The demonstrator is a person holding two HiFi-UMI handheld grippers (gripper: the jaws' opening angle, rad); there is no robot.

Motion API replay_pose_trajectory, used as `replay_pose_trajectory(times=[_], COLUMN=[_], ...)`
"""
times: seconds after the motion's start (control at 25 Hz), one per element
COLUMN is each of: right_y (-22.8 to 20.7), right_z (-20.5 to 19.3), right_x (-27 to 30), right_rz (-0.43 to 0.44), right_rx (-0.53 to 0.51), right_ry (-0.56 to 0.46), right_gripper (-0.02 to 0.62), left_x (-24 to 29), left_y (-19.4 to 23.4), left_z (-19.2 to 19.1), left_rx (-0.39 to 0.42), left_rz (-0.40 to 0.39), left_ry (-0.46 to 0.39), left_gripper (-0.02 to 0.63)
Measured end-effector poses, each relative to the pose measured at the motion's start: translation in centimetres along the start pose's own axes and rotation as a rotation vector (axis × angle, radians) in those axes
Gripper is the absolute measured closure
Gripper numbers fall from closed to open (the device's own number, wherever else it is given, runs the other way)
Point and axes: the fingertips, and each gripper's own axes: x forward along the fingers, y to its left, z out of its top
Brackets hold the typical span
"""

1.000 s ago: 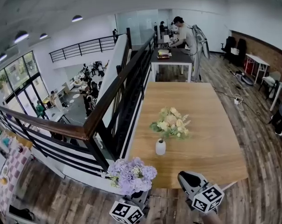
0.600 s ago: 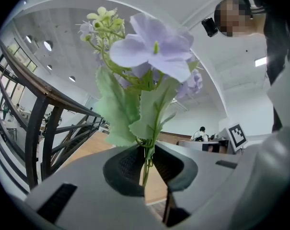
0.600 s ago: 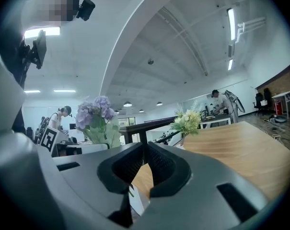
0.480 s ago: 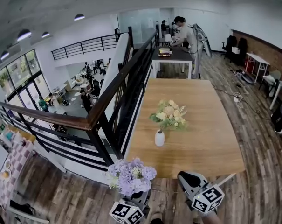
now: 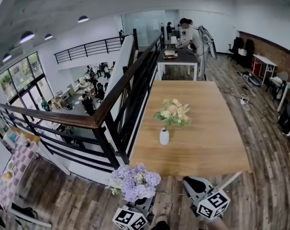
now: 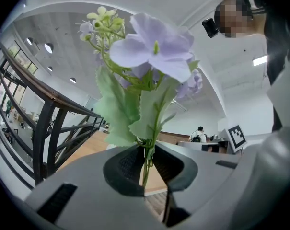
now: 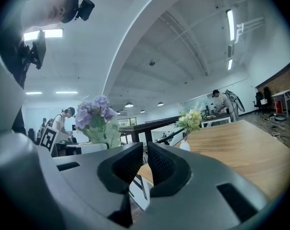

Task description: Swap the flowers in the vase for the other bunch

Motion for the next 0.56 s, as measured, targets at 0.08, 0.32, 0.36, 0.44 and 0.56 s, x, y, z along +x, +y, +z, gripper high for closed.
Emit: replay_pose_trajectory(times=[0.08,0.32,0.36,0.44,0.56], right_y=[0.3,1.2,1.3,2.0,3.7], right_z=[-0.2,-0.1,-0.1,-0.3,-1.0], right_x=[-0.4,-2.2,-2.5,-2.9,-3.3], right_rz=[0.0,-0.003,-0.003,-0.004,-0.004], right_rx=[0.002,0.005,0.005,0.006,0.007], right_ry=[-0.003,-0.01,-0.011,-0.01,-0.007], right_gripper=[0.543,0.543,0.543,0.543,0.543], left_x=[-0.5,-1.6,-1.7,-2.5,-4.3], left_y=[-0.3,-1.9,-2.2,-2.4,-2.3], left_z=[-0.2,-0.2,-0.2,-0.3,-0.4], left_rx=[0.004,0.008,0.008,0.009,0.011], left_rz=[0.0,-0.007,-0.008,-0.01,-0.014], left_ry=[0.001,0.002,0.003,0.005,0.007], left_gripper=[0.551,0.551,0.551,0.551,0.551])
